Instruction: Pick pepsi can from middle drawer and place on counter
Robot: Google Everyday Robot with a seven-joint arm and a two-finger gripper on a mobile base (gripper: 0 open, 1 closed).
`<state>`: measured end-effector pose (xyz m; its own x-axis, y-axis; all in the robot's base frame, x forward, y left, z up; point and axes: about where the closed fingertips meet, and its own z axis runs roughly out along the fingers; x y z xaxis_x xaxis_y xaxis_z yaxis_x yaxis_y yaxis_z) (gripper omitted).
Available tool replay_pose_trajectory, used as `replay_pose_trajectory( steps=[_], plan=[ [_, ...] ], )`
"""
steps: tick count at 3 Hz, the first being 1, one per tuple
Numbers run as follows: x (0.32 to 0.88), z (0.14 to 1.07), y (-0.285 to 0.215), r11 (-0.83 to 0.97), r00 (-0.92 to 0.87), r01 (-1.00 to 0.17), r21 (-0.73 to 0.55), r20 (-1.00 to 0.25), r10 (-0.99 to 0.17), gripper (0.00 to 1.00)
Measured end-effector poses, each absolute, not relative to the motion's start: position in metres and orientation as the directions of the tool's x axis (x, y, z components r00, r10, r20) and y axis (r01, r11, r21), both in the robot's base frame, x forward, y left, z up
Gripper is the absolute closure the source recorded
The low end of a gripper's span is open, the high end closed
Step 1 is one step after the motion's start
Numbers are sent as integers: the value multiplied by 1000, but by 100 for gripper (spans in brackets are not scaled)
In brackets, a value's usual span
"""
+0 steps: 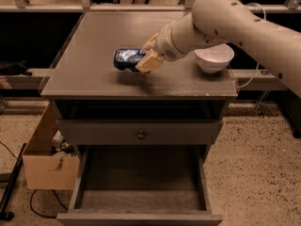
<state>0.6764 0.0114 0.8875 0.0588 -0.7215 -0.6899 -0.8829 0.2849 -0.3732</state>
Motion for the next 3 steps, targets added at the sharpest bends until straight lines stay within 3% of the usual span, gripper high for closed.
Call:
replay_pose_trajectory(
  steps=[2, 3],
  plan=[
    [677, 877, 5, 270, 29, -891, -364, -641, -767, 100],
    [670, 867, 4, 270, 7, -900, -343, -630, -776, 84]
  ],
)
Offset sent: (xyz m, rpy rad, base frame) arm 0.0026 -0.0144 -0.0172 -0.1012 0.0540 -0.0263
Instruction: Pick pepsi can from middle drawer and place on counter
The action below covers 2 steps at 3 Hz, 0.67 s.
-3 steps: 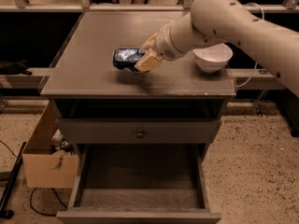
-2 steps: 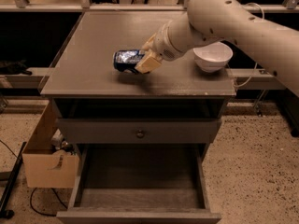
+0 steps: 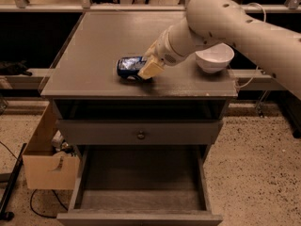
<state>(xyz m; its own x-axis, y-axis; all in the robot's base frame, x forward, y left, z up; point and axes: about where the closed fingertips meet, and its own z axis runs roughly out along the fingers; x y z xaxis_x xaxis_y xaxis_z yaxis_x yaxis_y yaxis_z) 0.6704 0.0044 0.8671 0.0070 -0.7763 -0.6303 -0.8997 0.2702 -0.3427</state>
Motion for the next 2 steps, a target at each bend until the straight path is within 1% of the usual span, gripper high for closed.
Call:
replay_pose_trajectory(
  steps=[1, 2],
  plan=[
    [670, 866, 4, 270, 5, -901, -341, -630, -777, 65],
    [670, 866, 4, 270, 5, -901, -341, -630, -777, 41]
  ],
)
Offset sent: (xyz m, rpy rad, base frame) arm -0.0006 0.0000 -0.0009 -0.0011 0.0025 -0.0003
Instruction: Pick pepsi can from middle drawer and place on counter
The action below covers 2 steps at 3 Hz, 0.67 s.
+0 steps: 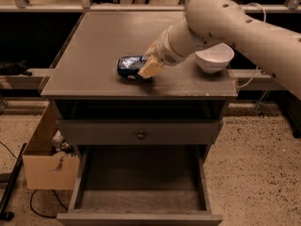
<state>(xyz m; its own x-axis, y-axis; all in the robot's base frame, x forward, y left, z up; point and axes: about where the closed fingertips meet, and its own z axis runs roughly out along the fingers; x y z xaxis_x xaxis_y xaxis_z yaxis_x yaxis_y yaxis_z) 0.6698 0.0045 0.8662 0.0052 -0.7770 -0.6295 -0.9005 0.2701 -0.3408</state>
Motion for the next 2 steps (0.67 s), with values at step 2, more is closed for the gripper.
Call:
replay_pose_trajectory(
  steps=[2],
  plan=[
    [670, 866, 5, 270, 5, -901, -341, -630, -777, 0]
  ],
)
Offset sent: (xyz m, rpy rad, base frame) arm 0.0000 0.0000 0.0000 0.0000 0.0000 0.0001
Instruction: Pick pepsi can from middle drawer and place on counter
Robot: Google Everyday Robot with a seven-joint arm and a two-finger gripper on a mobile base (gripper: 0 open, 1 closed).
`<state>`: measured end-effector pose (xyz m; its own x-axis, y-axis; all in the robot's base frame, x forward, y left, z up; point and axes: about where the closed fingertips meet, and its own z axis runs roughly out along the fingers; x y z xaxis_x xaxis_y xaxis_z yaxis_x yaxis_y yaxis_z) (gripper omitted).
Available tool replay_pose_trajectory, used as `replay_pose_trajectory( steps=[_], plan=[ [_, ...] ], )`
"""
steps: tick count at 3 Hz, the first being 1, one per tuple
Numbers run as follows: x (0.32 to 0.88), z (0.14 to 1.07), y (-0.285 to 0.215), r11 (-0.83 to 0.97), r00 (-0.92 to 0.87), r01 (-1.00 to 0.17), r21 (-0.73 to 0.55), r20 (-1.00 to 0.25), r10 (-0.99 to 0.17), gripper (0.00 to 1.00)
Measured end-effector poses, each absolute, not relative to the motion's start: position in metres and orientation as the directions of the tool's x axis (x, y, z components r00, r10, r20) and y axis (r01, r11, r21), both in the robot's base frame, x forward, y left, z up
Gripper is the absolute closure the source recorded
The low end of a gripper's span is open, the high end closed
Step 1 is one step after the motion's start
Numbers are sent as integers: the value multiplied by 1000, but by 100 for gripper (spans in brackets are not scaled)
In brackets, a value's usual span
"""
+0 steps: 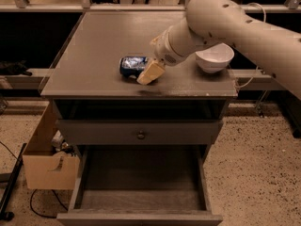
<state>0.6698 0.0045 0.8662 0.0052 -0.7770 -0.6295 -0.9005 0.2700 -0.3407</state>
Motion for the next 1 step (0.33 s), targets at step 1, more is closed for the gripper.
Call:
replay_pose_trajectory(
  steps=[1],
  plan=[
    [670, 866, 5, 270, 5, -901, -341, -630, -777, 0]
  ],
)
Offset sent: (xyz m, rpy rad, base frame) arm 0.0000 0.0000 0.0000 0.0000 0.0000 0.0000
